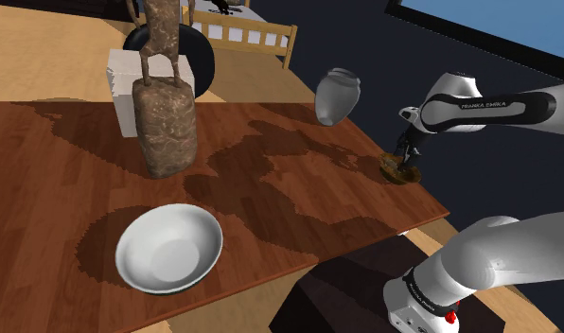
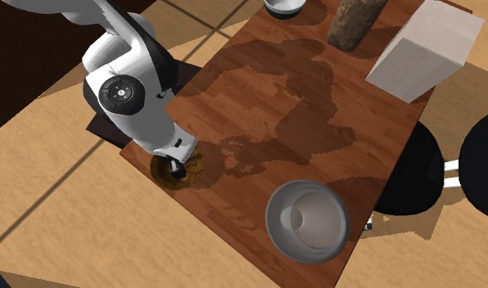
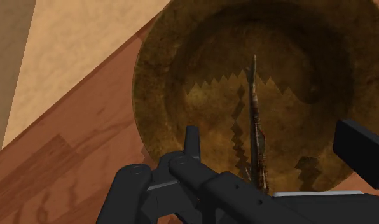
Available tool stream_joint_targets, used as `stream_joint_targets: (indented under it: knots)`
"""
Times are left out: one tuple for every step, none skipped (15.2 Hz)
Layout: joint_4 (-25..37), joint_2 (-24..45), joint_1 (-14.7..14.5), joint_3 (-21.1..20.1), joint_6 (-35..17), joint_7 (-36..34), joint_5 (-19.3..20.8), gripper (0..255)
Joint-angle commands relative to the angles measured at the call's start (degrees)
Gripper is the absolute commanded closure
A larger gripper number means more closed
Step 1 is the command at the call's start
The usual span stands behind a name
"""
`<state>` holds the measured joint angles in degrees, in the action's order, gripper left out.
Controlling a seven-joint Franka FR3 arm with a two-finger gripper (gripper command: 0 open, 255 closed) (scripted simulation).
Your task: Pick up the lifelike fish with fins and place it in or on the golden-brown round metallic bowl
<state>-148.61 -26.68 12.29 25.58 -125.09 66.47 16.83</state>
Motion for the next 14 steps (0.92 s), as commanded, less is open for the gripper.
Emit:
stream_joint_targets:
  knots:
    - [-0.06,0.01,0.02,0.01,-0.02,-0.01,0.02,0]
    - [0.06,-0.24,0.03,-0.10,0.35,-0.05,0.01,0]
    - [1.21,-1.36,0.02,-0.63,2.62,-0.10,-0.17,0]
    - [2.44,-2.36,-0.02,-1.15,4.85,-0.13,-0.38,0]
    - [3.74,-3.24,-0.06,-1.66,7.03,-0.14,-0.61,0]
    - [4.81,-3.85,-0.10,-2.06,8.72,-0.14,-0.81,0]
    - [4.81,-3.85,-0.10,-2.06,8.72,-0.14,-0.81,0]
    - [4.80,-3.86,-0.09,-2.07,8.73,-0.14,-0.81,0]
    - [4.81,-3.85,-0.09,-2.07,8.72,-0.14,-0.81,0]
    - [4.81,-3.85,-0.10,-2.07,8.72,-0.14,-0.81,0]
    - [4.81,-3.85,-0.10,-2.07,8.72,-0.14,-0.81,0]
    - [4.81,-3.85,-0.10,-2.07,8.72,-0.14,-0.81,0]
    - [4.81,-3.85,-0.10,-2.07,8.72,-0.14,-0.81,0]
    - [4.81,-3.85,-0.10,-2.07,8.72,-0.14,-0.81,0]
